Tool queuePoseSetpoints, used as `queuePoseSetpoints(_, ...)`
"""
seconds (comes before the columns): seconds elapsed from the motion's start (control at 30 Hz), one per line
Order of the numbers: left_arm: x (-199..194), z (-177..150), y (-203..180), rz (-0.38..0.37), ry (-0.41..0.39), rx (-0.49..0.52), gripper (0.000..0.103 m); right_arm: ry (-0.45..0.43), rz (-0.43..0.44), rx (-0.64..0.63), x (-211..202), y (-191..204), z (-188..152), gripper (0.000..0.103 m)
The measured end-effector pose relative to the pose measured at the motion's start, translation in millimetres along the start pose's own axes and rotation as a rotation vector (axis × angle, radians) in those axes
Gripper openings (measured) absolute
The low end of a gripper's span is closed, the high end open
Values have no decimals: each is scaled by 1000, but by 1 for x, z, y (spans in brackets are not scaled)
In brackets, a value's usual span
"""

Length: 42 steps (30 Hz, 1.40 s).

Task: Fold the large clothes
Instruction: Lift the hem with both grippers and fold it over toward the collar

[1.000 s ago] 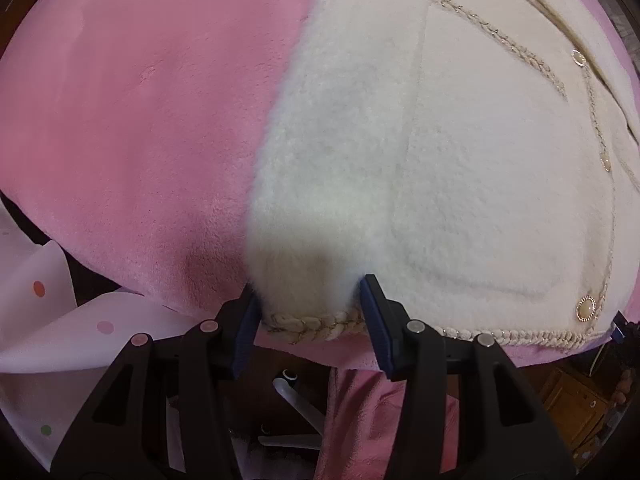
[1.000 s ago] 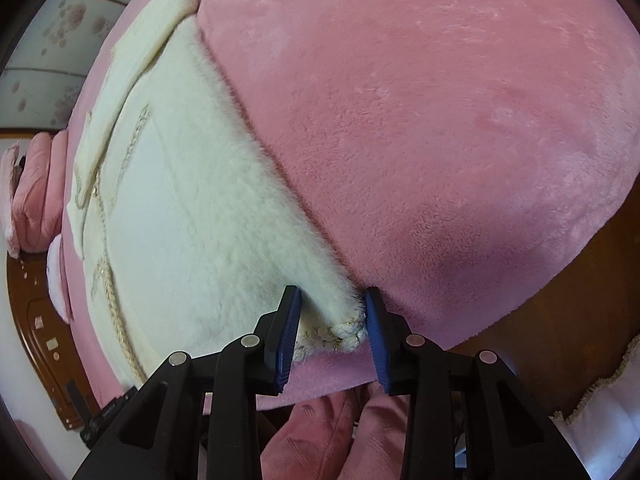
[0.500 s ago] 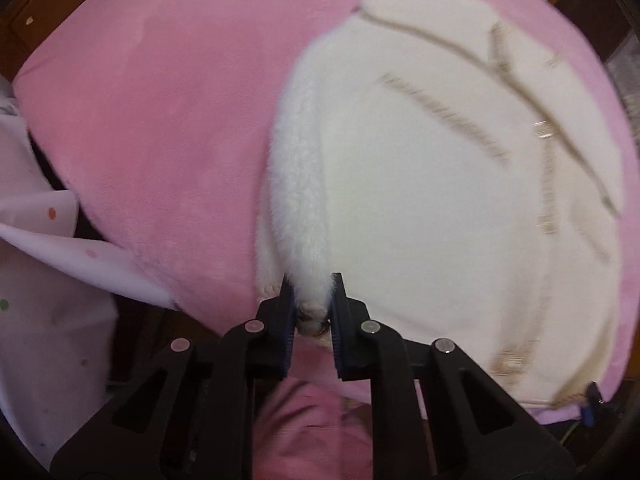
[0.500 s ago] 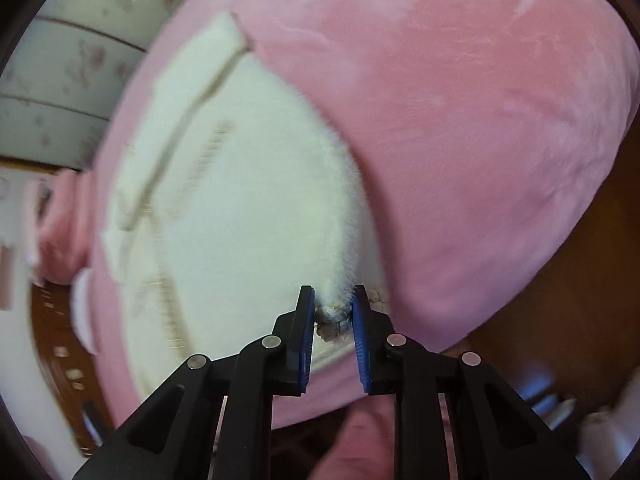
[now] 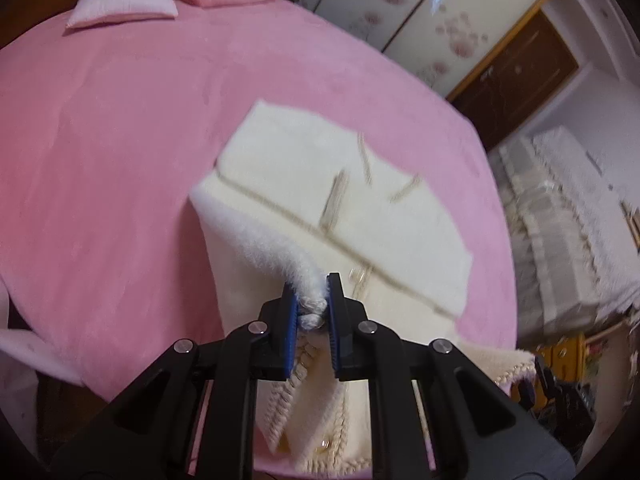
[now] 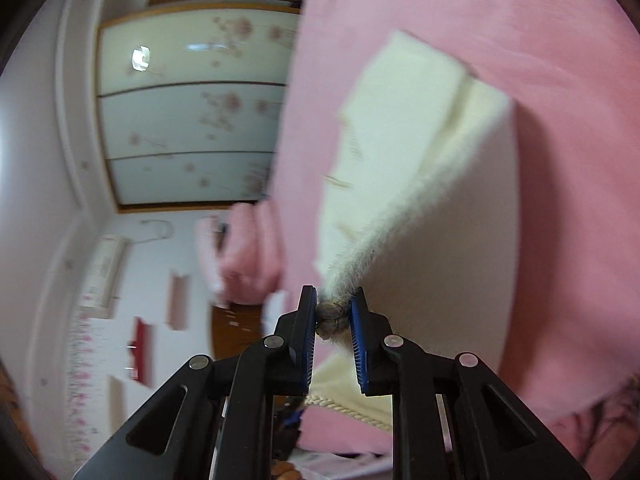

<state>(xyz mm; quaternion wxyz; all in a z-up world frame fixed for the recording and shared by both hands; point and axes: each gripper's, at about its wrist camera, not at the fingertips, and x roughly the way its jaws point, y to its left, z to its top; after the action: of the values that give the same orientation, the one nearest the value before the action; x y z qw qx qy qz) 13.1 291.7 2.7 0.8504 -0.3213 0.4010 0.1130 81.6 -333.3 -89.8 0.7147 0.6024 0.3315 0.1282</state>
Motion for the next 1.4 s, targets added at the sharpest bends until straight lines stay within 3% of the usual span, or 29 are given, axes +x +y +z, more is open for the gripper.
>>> queuePoseSetpoints(0.17, -16, 57, -7, -117, -105, -91, 10, -94, 63, -92, 5, 57, 24, 16)
queuePoseSetpoints(0.43, -26, 159, -1, -169, -222, -100, 10, -273, 114, -149, 19, 112, 61, 16)
queuePoseSetpoints(0.57, -9, 210, 6, -149, -220, -95, 10, -375, 89, -147, 28, 123, 76, 16)
queuePoseSetpoints(0.77, 25, 274, 0, -35, -259, -13, 10, -502, 16, -170, 55, 129, 96, 16)
queuePoseSetpoints(0.93, 96, 296, -20, 40, -251, 37, 10, -472, -69, -190, 92, 118, 136, 16)
queuePoseSetpoints(1.23, 218, 287, -63, 158, -205, 183, 12, -356, -258, -192, 170, 72, 205, 21)
queuePoseSetpoints(1.3, 237, 288, -72, 183, -187, 208, 20, -329, -320, -268, 185, 79, 210, 28)
queuePoseSetpoints(1.37, 248, 284, -83, 168, -182, 252, 25, -320, -328, -311, 182, 77, 225, 35)
queuePoseSetpoints(1.4, 251, 280, -89, 171, -175, 277, 32, -315, -328, -333, 184, 78, 223, 35)
